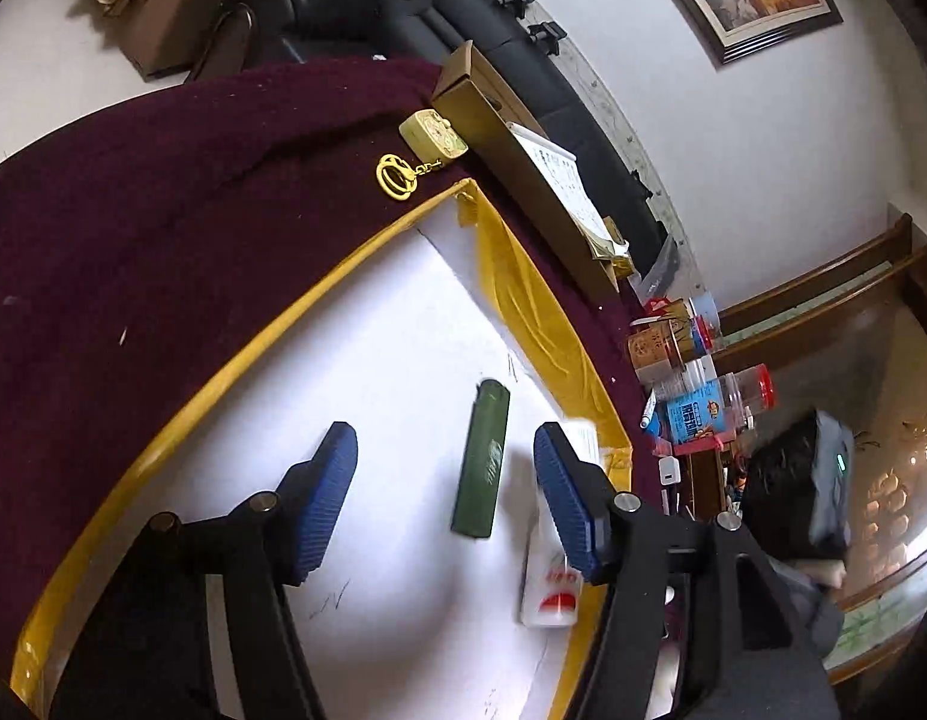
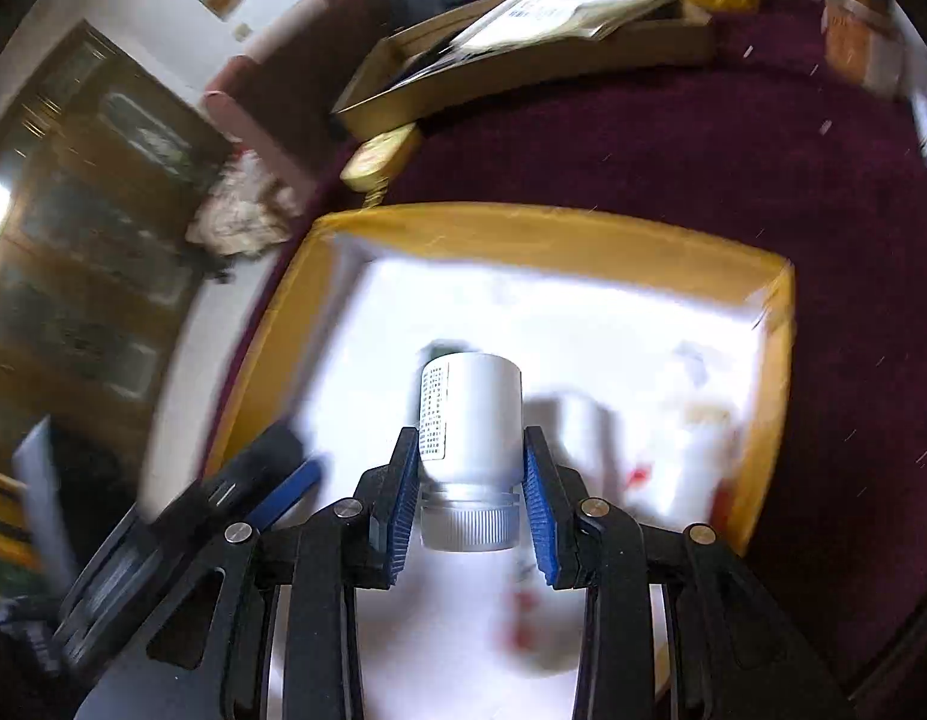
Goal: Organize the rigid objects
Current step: 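Open both grippers to release the items in the tray and withdraw, then grasp a black marker with the left gripper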
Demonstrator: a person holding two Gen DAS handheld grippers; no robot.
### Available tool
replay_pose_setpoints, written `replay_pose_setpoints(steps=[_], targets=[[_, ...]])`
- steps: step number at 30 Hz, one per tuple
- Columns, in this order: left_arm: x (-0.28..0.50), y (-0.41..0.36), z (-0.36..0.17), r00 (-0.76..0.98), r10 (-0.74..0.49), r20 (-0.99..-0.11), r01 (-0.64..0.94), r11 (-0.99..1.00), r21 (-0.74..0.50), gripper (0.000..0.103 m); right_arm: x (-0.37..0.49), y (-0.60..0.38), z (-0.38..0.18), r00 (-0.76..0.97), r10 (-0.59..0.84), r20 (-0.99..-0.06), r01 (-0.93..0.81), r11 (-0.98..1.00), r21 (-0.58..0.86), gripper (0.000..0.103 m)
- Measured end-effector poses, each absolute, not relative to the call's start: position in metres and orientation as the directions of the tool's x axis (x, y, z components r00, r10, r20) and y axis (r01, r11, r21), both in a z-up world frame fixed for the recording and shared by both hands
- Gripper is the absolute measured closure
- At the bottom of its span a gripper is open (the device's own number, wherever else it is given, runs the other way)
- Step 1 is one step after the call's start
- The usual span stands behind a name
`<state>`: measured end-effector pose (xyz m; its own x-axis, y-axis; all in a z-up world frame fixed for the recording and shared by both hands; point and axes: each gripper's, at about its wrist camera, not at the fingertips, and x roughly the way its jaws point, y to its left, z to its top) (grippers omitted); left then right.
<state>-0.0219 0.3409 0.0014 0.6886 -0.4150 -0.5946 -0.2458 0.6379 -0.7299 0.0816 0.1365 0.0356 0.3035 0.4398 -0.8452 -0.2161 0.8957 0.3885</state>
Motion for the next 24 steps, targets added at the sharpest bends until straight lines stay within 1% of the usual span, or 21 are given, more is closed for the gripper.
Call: replay_pose_setpoints(steps=[2,4,6,9,10,11,12,13,14,15,16,17,20,22,24], targets=[[-0.028,0.336,0.004,0.688,-0.399,-0.606,-0.237,0.666,-0.707,0.043,0.086,0.134,0.036,0.329,0.409,-0.851,-0.209,0.910,0.357,0.068],[-0.027,0.330,0.006,0.683,-0.400,-0.612,-0.235,0.673,-0.702,0.041,0.085,0.128,0.042,0.330,0.433,-0.839,-0.206,0.900,0.384,0.068],[-0.024,0.331,0.005,0.680,-0.420,-0.601,-0.225,0.660,-0.716,0.036,0.076,0.117,0.056,0.351,0.469,-0.810,-0.215,0.883,0.418,0.068],[-0.023,0.332,0.007,0.666,-0.457,-0.589,-0.212,0.642,-0.737,0.036,0.050,0.087,0.088,0.436,0.481,-0.760,-0.251,0.877,0.410,0.067],[-0.025,0.330,0.012,0.666,-0.465,-0.583,-0.196,0.645,-0.738,0.036,0.042,0.078,0.095,0.469,0.470,-0.748,-0.256,0.883,0.394,0.061],[-0.028,0.327,0.018,0.669,-0.467,-0.578,-0.180,0.653,-0.736,0.036,0.026,0.058,0.105,0.533,0.437,-0.725,-0.250,0.899,0.359,0.050],[-0.032,0.320,0.028,0.676,-0.469,-0.569,-0.149,0.669,-0.728,0.036,0.015,0.042,0.111,0.584,0.403,-0.705,-0.238,0.915,0.325,0.042],[-0.036,0.311,0.038,0.679,-0.474,-0.561,-0.118,0.684,-0.720,0.035,0.006,0.026,0.114,0.636,0.358,-0.683,-0.216,0.933,0.288,0.030],[-0.038,0.303,0.045,0.679,-0.480,-0.556,-0.090,0.697,-0.711,0.032,-0.006,0.001,0.114,0.687,0.290,-0.666,-0.167,0.955,0.244,0.028],[-0.041,0.285,0.058,0.674,-0.490,-0.552,-0.040,0.723,-0.690,0.029,-0.013,-0.019,0.111,0.708,0.237,-0.665,-0.118,0.969,0.218,0.028],[-0.042,0.273,0.065,0.669,-0.496,-0.553,-0.011,0.738,-0.675,0.029,-0.018,-0.041,0.106,0.714,0.195,-0.672,-0.068,0.975,0.210,0.028],[-0.045,0.256,0.073,0.659,-0.505,-0.557,0.029,0.758,-0.652,0.029,-0.022,-0.068,0.096,0.710,0.173,-0.683,-0.008,0.971,0.238,0.028],[-0.050,0.189,0.087,0.599,-0.541,-0.591,0.168,0.806,-0.567,0.029,-0.034,-0.135,0.063,0.679,0.168,-0.714,0.139,0.926,0.350,0.028],[-0.050,0.154,0.085,0.550,-0.567,-0.614,0.233,0.810,-0.539,0.029,-0.045,-0.169,0.045,0.680,0.171,-0.713,0.201,0.892,0.405,0.028],[-0.050,0.114,0.074,0.498,-0.560,-0.663,0.280,0.827,-0.488,0.029,-0.056,-0.197,0.040,0.687,0.166,-0.708,0.231,0.873,0.429,0.028]])
